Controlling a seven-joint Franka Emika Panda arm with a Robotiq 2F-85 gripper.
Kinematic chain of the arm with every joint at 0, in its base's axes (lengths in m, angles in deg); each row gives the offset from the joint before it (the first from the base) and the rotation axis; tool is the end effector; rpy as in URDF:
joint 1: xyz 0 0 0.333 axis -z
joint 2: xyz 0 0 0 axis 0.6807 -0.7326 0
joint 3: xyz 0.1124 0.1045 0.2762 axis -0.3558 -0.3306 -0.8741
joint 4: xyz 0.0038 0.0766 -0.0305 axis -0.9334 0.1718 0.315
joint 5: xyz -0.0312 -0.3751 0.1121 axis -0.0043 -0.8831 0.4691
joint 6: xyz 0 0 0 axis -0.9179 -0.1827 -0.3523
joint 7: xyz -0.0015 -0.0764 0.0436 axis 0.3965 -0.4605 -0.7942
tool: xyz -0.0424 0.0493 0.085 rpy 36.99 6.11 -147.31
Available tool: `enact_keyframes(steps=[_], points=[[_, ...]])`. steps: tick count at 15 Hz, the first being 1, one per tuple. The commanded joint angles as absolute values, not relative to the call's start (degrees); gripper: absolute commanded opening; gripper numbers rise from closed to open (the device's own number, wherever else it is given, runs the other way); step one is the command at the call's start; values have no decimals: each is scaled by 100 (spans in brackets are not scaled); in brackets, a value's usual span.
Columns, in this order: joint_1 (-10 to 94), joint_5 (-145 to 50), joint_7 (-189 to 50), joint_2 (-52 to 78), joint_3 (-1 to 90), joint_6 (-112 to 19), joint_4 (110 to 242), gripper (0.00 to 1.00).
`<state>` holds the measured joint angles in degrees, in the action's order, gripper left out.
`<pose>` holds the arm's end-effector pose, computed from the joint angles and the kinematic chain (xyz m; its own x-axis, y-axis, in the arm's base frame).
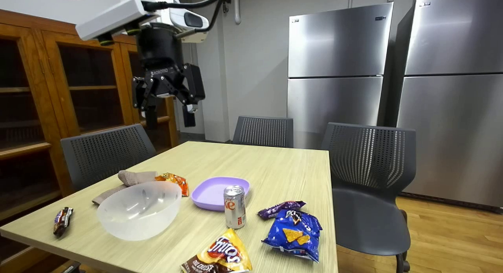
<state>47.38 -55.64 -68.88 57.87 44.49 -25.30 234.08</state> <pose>0.3557 -0.0649 0.3976 0.9814 -0.1287 -0.1428 -0.1083 -0.9839 0.1425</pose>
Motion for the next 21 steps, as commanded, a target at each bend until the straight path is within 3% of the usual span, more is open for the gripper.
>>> enact_keyframes(steps=[1, 21], points=[[5082, -5581, -6888, 5674, 4690, -3054, 23624, 100], [5328, -5486, -6759, 5362, 4944, -3603, 23901, 100]])
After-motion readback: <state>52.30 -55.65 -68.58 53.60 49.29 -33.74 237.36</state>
